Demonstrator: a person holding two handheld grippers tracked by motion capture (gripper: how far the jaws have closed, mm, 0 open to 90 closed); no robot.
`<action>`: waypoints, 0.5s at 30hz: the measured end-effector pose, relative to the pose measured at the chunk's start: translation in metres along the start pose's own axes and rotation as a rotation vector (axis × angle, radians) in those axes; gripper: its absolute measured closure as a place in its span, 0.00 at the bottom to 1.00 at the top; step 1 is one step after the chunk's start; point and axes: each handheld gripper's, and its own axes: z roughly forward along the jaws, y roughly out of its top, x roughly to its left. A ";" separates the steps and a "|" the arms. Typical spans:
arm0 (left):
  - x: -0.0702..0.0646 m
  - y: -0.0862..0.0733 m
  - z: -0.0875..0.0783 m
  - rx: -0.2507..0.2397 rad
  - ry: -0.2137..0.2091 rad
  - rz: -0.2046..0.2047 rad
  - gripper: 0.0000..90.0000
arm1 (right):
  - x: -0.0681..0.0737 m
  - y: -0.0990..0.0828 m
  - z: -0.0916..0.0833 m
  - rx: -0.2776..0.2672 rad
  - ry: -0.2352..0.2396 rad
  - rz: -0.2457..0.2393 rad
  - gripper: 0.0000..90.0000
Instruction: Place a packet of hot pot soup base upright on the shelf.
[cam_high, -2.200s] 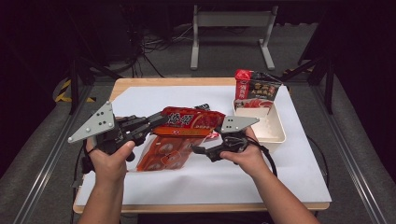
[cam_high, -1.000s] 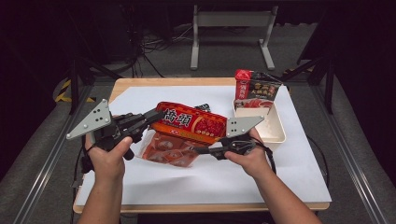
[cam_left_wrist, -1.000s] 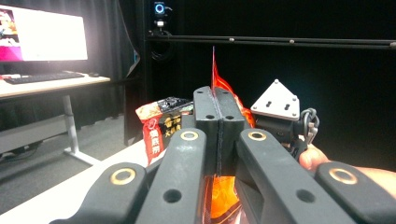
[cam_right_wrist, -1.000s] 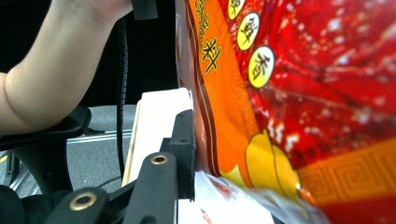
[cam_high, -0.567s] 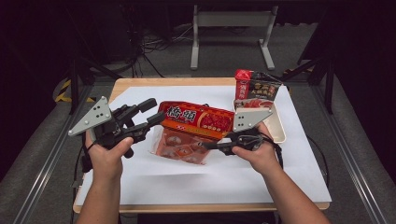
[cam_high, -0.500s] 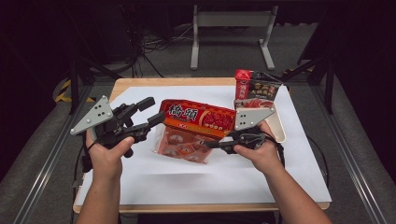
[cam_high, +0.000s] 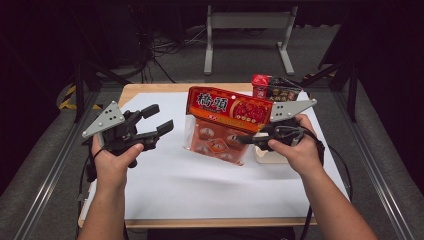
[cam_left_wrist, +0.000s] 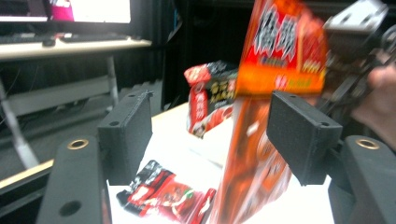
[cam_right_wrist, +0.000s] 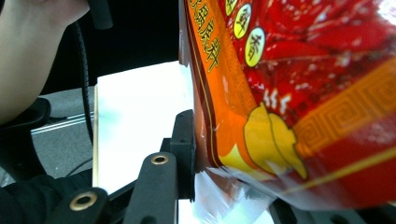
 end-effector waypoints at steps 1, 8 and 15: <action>0.002 -0.002 0.002 0.010 0.016 -0.002 0.34 | -0.001 0.002 -0.003 0.004 -0.008 0.003 0.78; 0.013 -0.012 0.009 0.045 0.043 -0.017 0.30 | -0.008 0.012 -0.018 0.020 -0.053 0.006 0.78; 0.024 -0.021 0.013 0.069 0.058 -0.044 0.28 | -0.018 0.022 -0.035 0.019 -0.084 0.011 0.78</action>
